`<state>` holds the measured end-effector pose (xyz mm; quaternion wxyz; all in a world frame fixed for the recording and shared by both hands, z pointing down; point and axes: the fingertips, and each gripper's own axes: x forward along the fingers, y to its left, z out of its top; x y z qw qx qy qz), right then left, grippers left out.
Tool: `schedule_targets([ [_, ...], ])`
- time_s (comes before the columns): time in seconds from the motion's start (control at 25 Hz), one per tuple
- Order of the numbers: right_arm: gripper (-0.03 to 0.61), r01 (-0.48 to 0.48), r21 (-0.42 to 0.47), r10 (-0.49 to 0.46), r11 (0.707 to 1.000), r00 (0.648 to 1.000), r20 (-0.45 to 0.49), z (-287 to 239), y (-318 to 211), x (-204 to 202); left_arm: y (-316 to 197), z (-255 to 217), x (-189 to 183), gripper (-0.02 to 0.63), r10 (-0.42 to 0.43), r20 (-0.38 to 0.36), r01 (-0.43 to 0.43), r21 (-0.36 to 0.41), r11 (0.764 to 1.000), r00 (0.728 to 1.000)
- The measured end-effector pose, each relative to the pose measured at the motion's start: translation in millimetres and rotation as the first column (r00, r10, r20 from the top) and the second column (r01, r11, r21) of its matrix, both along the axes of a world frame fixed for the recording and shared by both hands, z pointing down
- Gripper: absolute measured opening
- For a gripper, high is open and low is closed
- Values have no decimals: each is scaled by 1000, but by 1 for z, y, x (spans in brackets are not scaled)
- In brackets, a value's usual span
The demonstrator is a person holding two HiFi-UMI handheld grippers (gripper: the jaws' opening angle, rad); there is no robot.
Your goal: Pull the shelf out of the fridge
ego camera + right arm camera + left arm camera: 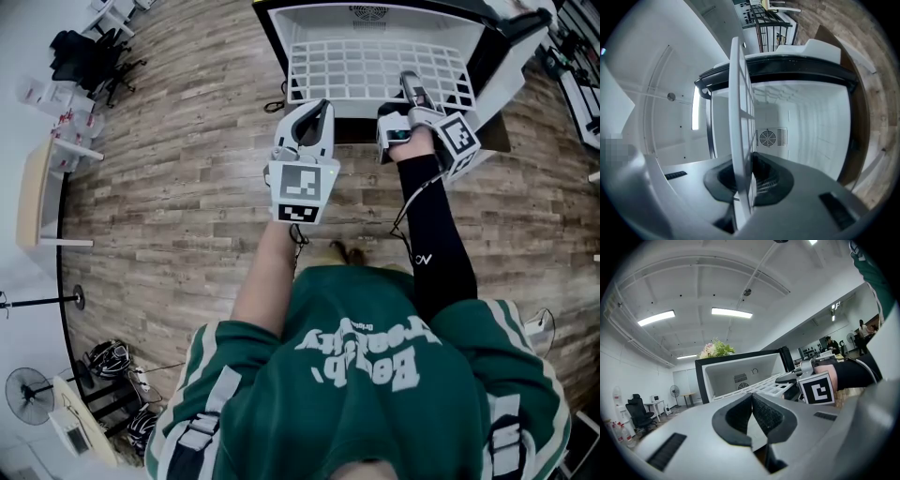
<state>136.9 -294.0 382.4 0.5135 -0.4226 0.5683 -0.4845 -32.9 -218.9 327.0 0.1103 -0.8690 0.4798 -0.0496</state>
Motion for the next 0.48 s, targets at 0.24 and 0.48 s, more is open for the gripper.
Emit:
schedule_targets([
  [0.24,40,-23,23,22,999,1000,21,0,12,1,3,2,2,17,8,5,-8,-5,1000,1000],
  [0.48,40,-46,33,46,998,999,-9,-1,28,2,4,1,-4,17,9,1,-9,-12,1000,1000],
])
